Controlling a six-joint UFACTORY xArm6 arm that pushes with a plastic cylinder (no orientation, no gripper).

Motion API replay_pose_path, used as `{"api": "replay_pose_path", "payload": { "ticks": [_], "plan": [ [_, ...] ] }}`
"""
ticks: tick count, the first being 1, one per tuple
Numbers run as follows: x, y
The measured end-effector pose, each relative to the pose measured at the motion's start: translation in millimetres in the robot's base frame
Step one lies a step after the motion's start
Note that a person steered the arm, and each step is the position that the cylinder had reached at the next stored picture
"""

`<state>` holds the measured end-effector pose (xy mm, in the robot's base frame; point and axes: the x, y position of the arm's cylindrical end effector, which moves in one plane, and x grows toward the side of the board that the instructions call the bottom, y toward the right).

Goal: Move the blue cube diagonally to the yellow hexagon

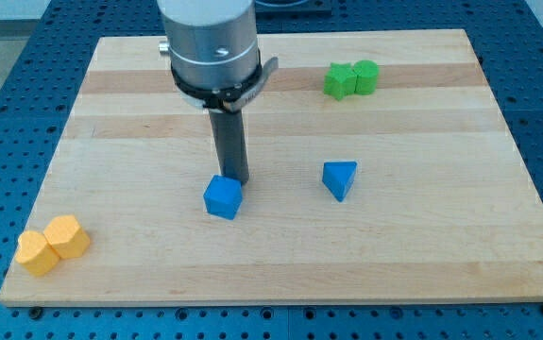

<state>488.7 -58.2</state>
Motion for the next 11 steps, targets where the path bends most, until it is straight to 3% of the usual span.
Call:
{"api": "replay_pose_path", "payload": {
  "ticks": [1, 3, 9, 11],
  "plan": [
    [35.2, 1.2],
    [64.0, -1.7],
    [110.4, -122.7],
    [130.0, -134.3]
  ]
}}
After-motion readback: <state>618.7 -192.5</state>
